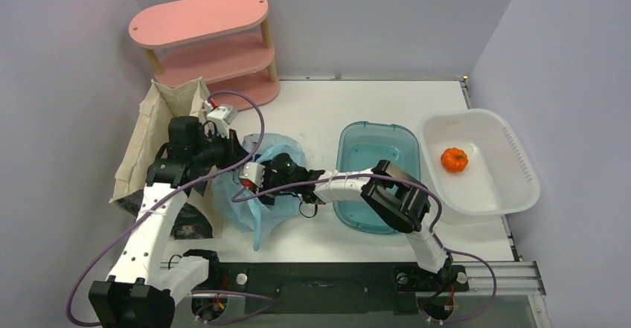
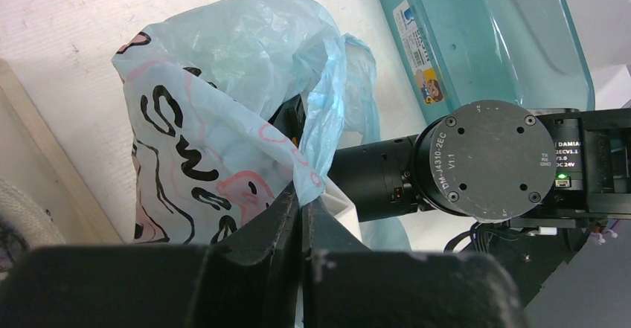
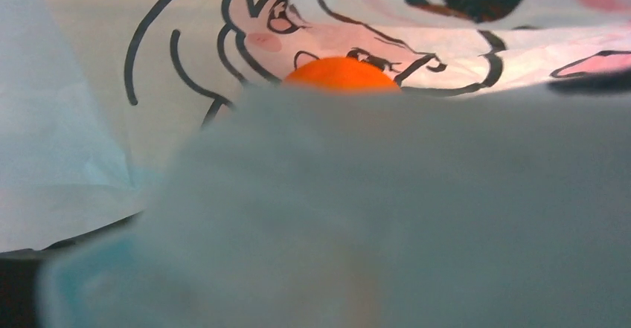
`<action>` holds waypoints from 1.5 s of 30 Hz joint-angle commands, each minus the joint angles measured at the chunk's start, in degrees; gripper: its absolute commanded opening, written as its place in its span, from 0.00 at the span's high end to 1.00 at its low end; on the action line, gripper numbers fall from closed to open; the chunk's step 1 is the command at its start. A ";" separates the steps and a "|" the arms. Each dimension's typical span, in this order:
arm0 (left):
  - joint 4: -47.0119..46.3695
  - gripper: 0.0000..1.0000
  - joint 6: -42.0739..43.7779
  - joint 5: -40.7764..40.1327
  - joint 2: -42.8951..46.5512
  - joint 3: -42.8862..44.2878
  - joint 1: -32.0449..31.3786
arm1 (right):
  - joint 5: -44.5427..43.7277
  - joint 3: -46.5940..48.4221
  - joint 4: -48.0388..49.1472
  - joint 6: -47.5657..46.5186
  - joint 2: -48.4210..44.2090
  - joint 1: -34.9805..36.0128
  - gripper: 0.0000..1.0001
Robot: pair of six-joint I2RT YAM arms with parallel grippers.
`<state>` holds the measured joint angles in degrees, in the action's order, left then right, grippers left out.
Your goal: Untie the knot of the grocery bags and take out the mixed food
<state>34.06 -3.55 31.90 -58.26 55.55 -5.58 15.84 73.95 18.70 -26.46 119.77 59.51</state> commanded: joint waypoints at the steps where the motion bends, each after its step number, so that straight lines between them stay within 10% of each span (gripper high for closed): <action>1: 1.38 1.00 1.44 1.96 0.39 1.59 0.23 | 0.32 1.41 -0.23 0.82 1.08 0.32 0.20; 7: 1.70 1.00 1.84 1.90 0.41 1.80 0.56 | -0.26 -1.86 1.56 2.48 -1.64 -0.44 0.63; 18: 6.40 1.00 9.46 5.12 1.84 2.55 0.75 | 4.47 -12.10 -4.59 2.54 -16.31 -2.80 0.92; 35: 6.64 1.00 17.22 14.57 -1.71 8.06 1.14 | 13.06 -10.89 -21.63 10.69 -43.66 -7.26 0.34; 45: 4.26 1.00 13.96 16.64 -4.09 8.22 1.19 | 1.97 -11.30 -13.19 -0.78 -35.88 -9.89 0.13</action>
<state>42.24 12.29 45.54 -61.98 61.19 -4.78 21.45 60.84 1.74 -22.31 77.43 50.52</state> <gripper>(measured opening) 0.003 0.868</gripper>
